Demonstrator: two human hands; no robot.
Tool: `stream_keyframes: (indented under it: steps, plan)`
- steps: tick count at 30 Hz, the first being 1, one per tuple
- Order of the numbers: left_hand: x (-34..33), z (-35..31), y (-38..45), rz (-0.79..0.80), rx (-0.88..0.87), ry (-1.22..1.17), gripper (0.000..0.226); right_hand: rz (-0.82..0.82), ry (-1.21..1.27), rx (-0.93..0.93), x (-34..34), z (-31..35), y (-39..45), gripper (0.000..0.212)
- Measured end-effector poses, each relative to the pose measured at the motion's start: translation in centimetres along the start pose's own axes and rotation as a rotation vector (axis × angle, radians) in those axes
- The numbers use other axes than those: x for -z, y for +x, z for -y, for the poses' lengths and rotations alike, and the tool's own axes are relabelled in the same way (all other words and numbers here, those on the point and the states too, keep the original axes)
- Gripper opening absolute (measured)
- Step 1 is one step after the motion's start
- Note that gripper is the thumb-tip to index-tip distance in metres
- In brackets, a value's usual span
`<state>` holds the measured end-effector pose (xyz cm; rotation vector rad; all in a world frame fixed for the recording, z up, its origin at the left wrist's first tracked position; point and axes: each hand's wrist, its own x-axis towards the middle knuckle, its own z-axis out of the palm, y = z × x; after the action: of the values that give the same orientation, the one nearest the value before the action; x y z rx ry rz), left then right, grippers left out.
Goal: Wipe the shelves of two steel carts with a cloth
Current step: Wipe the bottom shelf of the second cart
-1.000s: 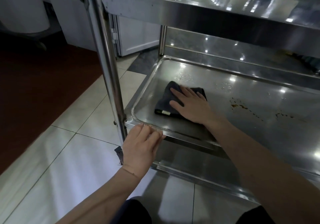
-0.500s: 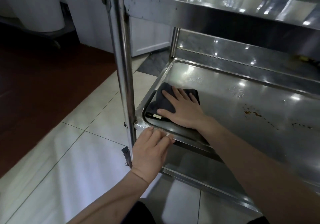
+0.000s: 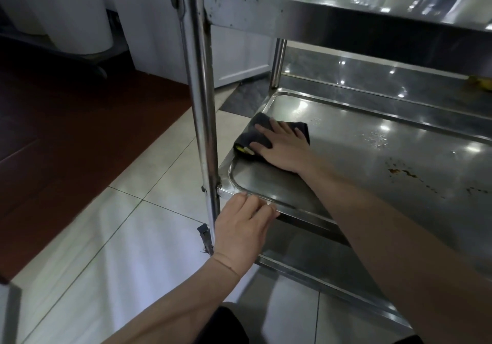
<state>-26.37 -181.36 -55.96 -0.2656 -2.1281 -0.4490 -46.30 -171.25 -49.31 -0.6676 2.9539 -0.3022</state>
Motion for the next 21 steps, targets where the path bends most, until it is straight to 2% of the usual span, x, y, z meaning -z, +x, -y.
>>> stream_keyframes:
  steps: [5,8,13,21]
  plan:
    - [0.0,-0.4,0.0,-0.008,-0.010,0.011,0.019,0.011,-0.037,0.132,-1.4,1.3,-3.5,0.074]
    - [-0.1,-0.4,0.0,0.000,-0.025,0.027,0.019,0.006,-0.020,0.104,-0.7,0.8,-2.1,0.072]
    - [0.0,-0.3,0.1,0.004,-0.035,0.038,0.022,0.021,0.012,-0.045,0.6,0.3,1.5,0.075]
    - [0.0,-0.2,-0.1,-0.006,-0.011,0.038,0.020,0.009,0.016,0.055,-0.6,2.3,-3.1,0.089]
